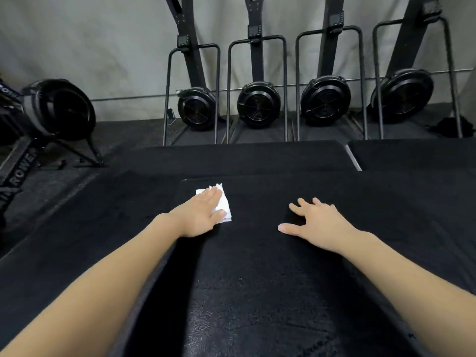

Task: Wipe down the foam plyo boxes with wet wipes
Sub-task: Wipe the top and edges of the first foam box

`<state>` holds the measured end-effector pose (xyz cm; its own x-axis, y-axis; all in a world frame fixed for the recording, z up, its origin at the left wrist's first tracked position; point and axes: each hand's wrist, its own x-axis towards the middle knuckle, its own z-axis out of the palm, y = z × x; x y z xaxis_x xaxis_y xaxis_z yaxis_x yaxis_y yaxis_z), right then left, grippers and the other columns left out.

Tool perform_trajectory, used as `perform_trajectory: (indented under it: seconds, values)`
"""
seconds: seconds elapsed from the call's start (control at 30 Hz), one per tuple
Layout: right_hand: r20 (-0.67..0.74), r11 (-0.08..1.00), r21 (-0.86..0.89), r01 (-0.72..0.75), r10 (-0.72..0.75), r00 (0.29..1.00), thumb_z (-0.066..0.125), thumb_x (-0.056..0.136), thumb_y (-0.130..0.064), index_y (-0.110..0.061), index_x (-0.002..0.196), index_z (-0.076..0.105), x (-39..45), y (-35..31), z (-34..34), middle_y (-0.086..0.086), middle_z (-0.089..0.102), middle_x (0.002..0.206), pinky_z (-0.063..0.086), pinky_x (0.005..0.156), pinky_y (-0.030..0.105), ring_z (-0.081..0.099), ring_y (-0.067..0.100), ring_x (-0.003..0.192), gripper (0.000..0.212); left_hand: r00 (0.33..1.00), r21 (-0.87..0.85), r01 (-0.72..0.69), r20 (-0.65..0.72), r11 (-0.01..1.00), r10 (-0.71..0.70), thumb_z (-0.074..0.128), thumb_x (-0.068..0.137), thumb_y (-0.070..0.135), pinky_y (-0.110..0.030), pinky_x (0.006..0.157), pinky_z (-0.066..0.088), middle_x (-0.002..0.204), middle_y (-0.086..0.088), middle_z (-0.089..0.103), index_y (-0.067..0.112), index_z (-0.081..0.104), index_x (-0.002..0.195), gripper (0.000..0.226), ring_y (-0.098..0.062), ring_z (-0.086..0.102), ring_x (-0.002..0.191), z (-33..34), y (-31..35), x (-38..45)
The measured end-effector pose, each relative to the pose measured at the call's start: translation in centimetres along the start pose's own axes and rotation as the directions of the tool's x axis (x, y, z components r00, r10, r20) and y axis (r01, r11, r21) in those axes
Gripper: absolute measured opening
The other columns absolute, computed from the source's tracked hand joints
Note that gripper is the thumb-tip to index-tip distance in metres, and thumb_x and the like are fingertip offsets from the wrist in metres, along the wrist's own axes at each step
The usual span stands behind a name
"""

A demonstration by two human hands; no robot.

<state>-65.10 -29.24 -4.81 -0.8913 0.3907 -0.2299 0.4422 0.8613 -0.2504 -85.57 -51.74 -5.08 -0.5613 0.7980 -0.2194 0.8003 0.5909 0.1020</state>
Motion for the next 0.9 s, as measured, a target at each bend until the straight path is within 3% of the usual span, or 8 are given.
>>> perform_trajectory:
  seconds: [0.27, 0.43, 0.57, 0.67, 0.77, 0.9]
  values:
    - [0.039, 0.999, -0.046, -0.009, 0.011, 0.999, 0.036, 0.089, -0.077, -0.032, 0.158, 0.019, 0.1, -0.5, -0.1, -0.008, 0.011, 0.166, 0.012, 0.122, 0.051, 0.005, 0.026, 0.154, 0.084, 0.998, -0.043, 0.049, -0.034, 0.998, -0.050, 0.025, 0.110, 0.041, -0.027, 0.123, -0.002, 0.169, 0.002, -0.009, 0.014, -0.002, 0.161, 0.065, -0.012, -0.011, 0.155, 1.0, -6.2, -3.5]
    - [0.041, 0.999, -0.052, -0.014, 0.016, 0.999, 0.034, 0.089, -0.078, -0.033, 0.158, 0.017, 0.5, -0.3, 0.2, -0.009, 0.009, 0.166, 0.012, 0.123, 0.049, 0.003, 0.025, 0.154, 0.085, 0.989, -0.167, 0.122, -0.058, 0.979, -0.133, 0.026, 0.110, 0.036, -0.030, 0.122, 0.005, 0.169, -0.006, 0.002, 0.008, 0.008, 0.160, 0.060, -0.018, -0.004, 0.156, 0.8, -8.3, -2.2]
    - [0.049, 0.997, -0.074, -0.005, 0.008, 0.999, 0.033, 0.089, -0.079, -0.033, 0.159, 0.017, 0.8, -0.2, 0.3, -0.008, 0.008, 0.166, 0.013, 0.123, 0.049, 0.004, 0.026, 0.154, 0.085, 0.980, -0.106, 0.189, -0.041, 0.976, -0.194, 0.025, 0.110, 0.039, -0.038, 0.125, 0.007, 0.169, -0.010, 0.002, 0.002, 0.004, 0.159, 0.065, -0.024, -0.003, 0.156, 0.2, -9.1, 0.7]
    - [0.046, 0.997, -0.082, 0.008, -0.004, 0.999, 0.033, 0.090, -0.077, -0.031, 0.159, 0.017, 0.7, -0.3, 0.3, -0.007, 0.008, 0.167, 0.012, 0.122, 0.051, 0.003, 0.027, 0.154, 0.084, 0.979, -0.052, 0.198, -0.047, 0.979, -0.200, 0.025, 0.107, 0.045, -0.044, 0.122, 0.015, 0.165, -0.013, 0.014, 0.002, 0.013, 0.156, 0.067, -0.030, 0.010, 0.153, -0.1, -8.8, 3.4]
    - [0.005, 0.998, -0.050, 0.026, -0.026, 1.000, 0.032, 0.091, -0.077, -0.031, 0.159, 0.017, 0.4, -0.1, 0.5, -0.006, 0.009, 0.167, 0.009, 0.123, 0.051, 0.002, 0.027, 0.154, 0.083, 0.981, -0.003, 0.170, -0.094, 0.986, -0.169, 0.027, 0.105, 0.045, -0.044, 0.117, 0.023, 0.145, -0.014, 0.036, -0.001, 0.033, 0.140, 0.058, -0.033, 0.028, 0.140, -0.2, -7.1, 6.0]
    - [-0.019, 0.998, -0.005, 0.064, -0.064, 0.998, 0.033, 0.092, -0.075, -0.033, 0.158, 0.022, -0.2, 0.6, 0.4, -0.008, 0.012, 0.166, 0.008, 0.124, 0.046, 0.004, 0.021, 0.154, 0.078, 0.993, -0.003, 0.070, -0.096, 0.998, -0.070, 0.027, 0.105, 0.046, -0.045, 0.119, 0.020, 0.154, -0.009, 0.030, 0.003, 0.028, 0.146, 0.060, -0.028, 0.021, 0.144, -0.2, -2.2, 8.7]
